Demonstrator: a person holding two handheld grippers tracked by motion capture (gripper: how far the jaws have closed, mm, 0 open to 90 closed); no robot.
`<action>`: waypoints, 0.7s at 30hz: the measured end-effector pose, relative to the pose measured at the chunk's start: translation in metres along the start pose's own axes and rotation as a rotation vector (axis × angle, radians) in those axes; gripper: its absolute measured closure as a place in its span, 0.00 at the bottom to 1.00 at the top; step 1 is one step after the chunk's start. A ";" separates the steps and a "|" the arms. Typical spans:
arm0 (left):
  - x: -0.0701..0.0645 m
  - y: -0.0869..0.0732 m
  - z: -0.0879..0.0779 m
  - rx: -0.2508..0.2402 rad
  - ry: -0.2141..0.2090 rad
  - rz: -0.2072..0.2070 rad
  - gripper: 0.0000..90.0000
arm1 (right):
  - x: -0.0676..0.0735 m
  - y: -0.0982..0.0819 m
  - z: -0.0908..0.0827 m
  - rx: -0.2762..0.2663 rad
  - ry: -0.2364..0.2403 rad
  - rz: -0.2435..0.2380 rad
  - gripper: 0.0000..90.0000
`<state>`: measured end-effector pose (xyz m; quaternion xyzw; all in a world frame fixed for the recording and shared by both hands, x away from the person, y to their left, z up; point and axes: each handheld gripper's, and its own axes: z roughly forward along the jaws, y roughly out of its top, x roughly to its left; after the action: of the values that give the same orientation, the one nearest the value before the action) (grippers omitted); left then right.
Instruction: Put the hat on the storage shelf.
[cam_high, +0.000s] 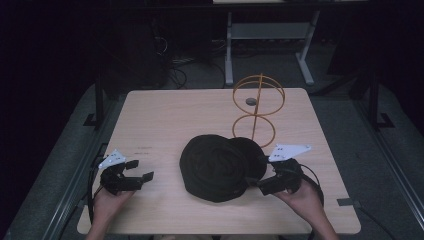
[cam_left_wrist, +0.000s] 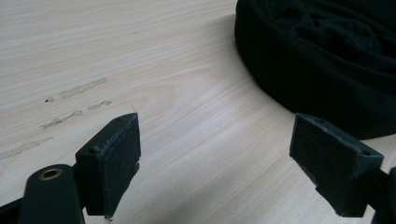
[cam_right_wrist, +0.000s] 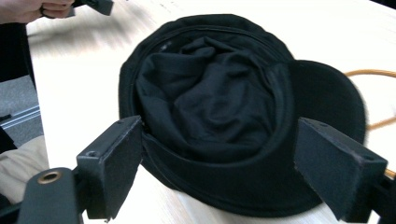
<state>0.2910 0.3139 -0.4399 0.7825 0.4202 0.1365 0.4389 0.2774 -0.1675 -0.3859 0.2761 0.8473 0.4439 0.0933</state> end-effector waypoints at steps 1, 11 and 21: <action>0.000 0.000 0.000 0.003 0.001 0.002 0.18 | 0.001 0.001 0.002 0.002 0.007 -0.006 0.18; -0.001 0.000 0.001 -0.001 -0.003 0.001 0.18 | 0.016 0.011 0.023 0.033 0.056 -0.045 0.23; -0.001 0.000 0.003 0.006 -0.004 0.008 0.18 | 0.029 0.021 0.045 0.063 0.101 -0.078 0.28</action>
<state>0.2918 0.3112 -0.4412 0.7856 0.4166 0.1355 0.4369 0.2796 -0.1108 -0.3931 0.2231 0.8746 0.4265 0.0589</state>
